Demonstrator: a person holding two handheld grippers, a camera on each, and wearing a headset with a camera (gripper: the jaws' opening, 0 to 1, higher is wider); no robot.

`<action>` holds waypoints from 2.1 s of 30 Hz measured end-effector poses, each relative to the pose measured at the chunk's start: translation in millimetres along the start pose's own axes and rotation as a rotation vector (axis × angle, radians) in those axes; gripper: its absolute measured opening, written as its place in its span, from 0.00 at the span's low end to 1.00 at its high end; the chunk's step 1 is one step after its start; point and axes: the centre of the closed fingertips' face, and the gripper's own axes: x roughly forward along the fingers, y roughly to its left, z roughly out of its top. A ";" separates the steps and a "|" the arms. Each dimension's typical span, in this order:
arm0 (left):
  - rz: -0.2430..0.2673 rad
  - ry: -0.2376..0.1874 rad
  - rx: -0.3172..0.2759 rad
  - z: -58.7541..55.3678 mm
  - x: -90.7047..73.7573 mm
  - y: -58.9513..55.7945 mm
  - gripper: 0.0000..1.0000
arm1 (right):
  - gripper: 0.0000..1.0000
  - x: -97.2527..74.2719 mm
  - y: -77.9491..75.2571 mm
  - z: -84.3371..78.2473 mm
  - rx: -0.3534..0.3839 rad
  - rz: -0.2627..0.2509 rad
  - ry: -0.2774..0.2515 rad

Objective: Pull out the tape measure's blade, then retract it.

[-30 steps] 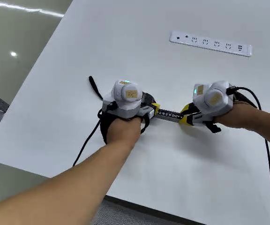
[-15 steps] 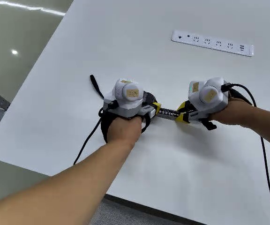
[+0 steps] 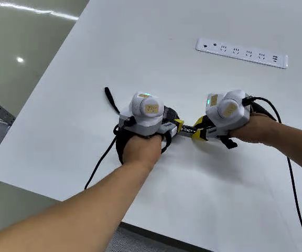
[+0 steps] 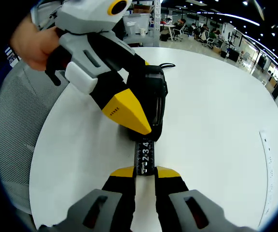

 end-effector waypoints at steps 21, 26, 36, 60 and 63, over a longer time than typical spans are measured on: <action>-0.006 -0.005 -0.007 0.5 -0.2 -1.0 0.59 | 0.11 10.0 -1.1 14.0 -0.005 0.002 -0.010; -0.006 -0.006 -0.007 0.2 0.2 -0.8 0.59 | 0.11 10.9 -0.8 15.6 -0.007 0.002 -0.010; -0.007 -0.006 -0.008 -0.2 0.4 -1.0 0.59 | 0.11 13.5 -0.8 18.6 -0.011 0.002 -0.009; -0.005 -0.006 -0.010 -0.2 0.2 -0.3 0.59 | 0.11 19.2 -3.5 20.9 -0.024 -0.009 0.001; -0.006 -0.005 -0.010 -0.1 0.3 0.0 0.59 | 0.11 19.5 -4.1 20.6 -0.024 -0.010 0.000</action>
